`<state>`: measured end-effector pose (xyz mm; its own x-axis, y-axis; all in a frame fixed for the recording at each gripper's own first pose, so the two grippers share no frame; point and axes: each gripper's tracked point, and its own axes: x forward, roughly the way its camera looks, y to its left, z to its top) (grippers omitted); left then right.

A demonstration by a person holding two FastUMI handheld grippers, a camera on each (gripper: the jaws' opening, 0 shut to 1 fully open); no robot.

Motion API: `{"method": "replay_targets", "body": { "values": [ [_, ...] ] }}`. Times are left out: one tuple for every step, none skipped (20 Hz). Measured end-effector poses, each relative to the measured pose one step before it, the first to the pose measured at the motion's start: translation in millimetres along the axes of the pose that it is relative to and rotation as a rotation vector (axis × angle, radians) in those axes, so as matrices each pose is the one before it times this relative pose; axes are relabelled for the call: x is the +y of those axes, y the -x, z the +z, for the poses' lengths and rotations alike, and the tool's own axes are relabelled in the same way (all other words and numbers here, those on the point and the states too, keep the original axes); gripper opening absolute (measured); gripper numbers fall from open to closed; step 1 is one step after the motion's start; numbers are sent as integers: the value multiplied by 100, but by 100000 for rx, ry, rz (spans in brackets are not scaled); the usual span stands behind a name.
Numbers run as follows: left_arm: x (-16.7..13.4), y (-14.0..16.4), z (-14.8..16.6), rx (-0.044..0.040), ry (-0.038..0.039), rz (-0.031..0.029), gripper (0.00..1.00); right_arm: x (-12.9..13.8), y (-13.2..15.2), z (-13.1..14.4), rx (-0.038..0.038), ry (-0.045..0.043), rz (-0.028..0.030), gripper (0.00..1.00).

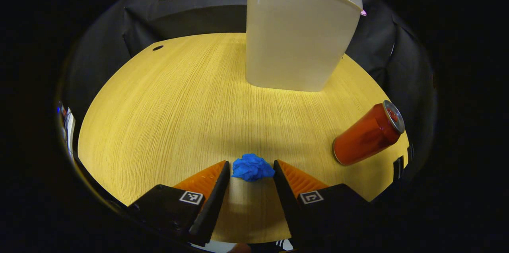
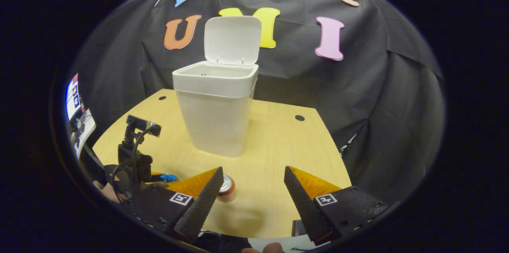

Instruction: Press the lid of the desktop garbage bin to open it, pick up the crumpled paper on the desktop and throw it into the bin, then pick up the pop can on the desktop and drop it into the bin, and finally close the garbage bin lid.

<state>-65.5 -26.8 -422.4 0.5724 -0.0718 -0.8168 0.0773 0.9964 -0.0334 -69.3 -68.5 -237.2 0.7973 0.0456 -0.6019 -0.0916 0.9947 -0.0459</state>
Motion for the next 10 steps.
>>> {"method": "replay_targets", "body": {
  "values": [
    [153, 97, 53, -132, -906, 634, 77, -56, -64, -35, 262, 585, -321, 96],
    [128, -119, -39, -159, -951, 214, 63, -49, -16, -328, 606, 350, -20, 98],
    [62, -46, -16, -254, -694, -77, 60, 44, -57, -186, 473, -174, 43, 98],
    [51, 54, 19, -321, -109, -58, 53, -92, 60, -201, 305, -524, 10, 96],
    [-89, 44, 15, -95, 613, -745, 47, 50, 56, -98, 173, -328, 145, 98],
    [-64, 40, 58, -100, 475, -372, 47, 100, 174, -172, 99, -73, -108, 94],
    [-8, 162, 111, -133, 454, -310, 40, 40, 98, -19, -42, 13, -4, 94],
    [-47, 168, 140, -499, 300, -358, 37, 106, 106, -198, 80, 56, 52, 94],
    [-82, 286, 362, -1052, -195, -107, 37, 96, 71, -194, 206, -11, 152, 96],
    [-162, 304, 394, -1100, -283, -442, 37, 109, 108, -261, 302, -92, 238, 96]
  ]
}}
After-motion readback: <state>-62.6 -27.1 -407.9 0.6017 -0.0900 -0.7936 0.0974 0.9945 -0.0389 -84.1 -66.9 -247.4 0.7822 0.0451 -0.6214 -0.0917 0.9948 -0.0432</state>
